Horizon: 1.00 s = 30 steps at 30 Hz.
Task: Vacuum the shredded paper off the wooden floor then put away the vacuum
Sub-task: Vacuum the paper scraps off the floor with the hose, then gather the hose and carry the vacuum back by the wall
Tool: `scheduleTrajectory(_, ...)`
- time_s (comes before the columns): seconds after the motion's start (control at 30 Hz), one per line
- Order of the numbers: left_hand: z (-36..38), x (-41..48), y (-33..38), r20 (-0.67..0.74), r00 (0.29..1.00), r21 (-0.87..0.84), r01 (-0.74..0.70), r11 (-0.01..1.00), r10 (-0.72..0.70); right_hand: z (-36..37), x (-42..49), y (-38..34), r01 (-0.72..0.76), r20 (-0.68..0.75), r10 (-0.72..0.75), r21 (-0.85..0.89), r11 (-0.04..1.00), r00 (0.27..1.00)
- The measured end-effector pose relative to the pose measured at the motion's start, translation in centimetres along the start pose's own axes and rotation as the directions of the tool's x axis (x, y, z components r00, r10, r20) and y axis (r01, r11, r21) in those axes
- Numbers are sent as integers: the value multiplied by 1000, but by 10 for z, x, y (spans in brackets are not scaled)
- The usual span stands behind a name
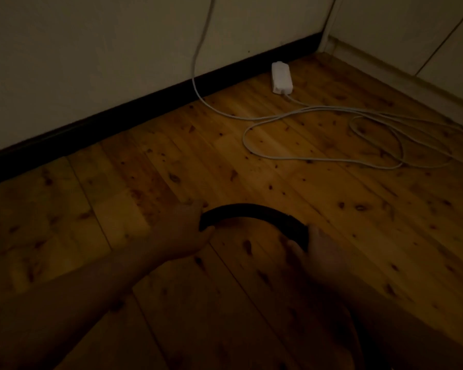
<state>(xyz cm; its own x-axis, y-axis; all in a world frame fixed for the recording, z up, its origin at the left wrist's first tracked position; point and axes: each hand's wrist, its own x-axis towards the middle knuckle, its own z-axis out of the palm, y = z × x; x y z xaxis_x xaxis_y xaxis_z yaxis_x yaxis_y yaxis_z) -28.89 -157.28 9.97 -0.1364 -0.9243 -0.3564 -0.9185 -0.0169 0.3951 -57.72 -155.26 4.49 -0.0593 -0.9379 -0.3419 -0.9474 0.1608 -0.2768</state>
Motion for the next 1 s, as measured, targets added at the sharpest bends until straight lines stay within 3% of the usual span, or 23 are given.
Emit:
scheduleTrajectory(0.33, 1, 40, 73, 47, 989, -74, -137, 988, 141, -11, -9, -3, -17, -27, 17, -24, 1000, 999)
scheduleTrajectory(0.67, -28, 6, 146, 171, 975, -114, -121, 986, 140, -69, -46, 0, -214, -97, 236, 192, 958, 967)
scheduleTrajectory(0.93, -112, -89, 258, 219, 935, -21, -280, 960, 278, -212, -169, -10, -244, -220, 352, 404, 882, 910)
scheduleTrajectory(1.0, -146, -108, 290, 173, 931, -53, -318, 947, 322, -260, -194, -18, -247, -259, 388, 447, 860, 884)
